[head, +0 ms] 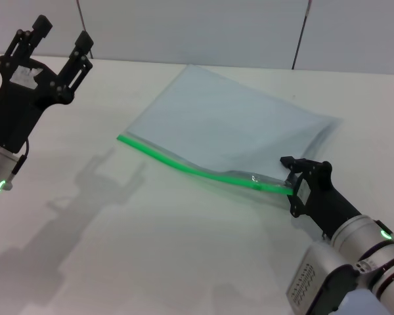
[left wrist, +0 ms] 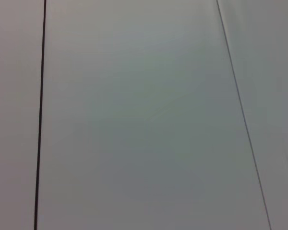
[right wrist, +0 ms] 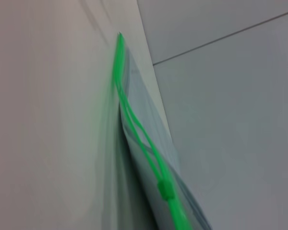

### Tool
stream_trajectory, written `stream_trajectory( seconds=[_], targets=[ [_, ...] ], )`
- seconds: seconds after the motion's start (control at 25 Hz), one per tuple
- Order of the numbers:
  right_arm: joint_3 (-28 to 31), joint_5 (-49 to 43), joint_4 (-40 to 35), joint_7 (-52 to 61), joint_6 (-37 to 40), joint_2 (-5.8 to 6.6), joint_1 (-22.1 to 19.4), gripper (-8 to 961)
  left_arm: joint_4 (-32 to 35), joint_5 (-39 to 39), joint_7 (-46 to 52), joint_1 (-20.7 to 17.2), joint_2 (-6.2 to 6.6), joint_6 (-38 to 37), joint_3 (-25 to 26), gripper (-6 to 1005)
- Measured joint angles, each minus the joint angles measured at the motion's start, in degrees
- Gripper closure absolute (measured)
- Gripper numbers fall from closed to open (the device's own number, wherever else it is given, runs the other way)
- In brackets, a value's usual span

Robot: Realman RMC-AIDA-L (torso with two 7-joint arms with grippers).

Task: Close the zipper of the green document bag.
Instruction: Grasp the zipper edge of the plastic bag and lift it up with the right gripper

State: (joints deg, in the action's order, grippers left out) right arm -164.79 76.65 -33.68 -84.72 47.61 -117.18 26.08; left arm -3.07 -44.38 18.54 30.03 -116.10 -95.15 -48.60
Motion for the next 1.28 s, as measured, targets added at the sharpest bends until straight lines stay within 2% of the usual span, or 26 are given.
stream_trajectory(
  seconds=[0.68,1.04,1.28],
  targets=[
    [0.0,-0.56,-1.81,1.65,0.5,0.1,1.95,873,0.0,-2.34,-0.64,1.42,0.06,4.53,-1.33,279],
    [0.0,-0.61,-3.0,6.19,-2.81,0.29,4.5,879,1.39,-16.21,-4.46,4.16,-0.14,13.15,-1.51,279],
    [0.0,-0.63,-3.04,10.0,-3.45,0.28,5.83,879,1.18,-24.19,-9.02,5.41,-0.3,15.97,-1.49,280]
  ],
)
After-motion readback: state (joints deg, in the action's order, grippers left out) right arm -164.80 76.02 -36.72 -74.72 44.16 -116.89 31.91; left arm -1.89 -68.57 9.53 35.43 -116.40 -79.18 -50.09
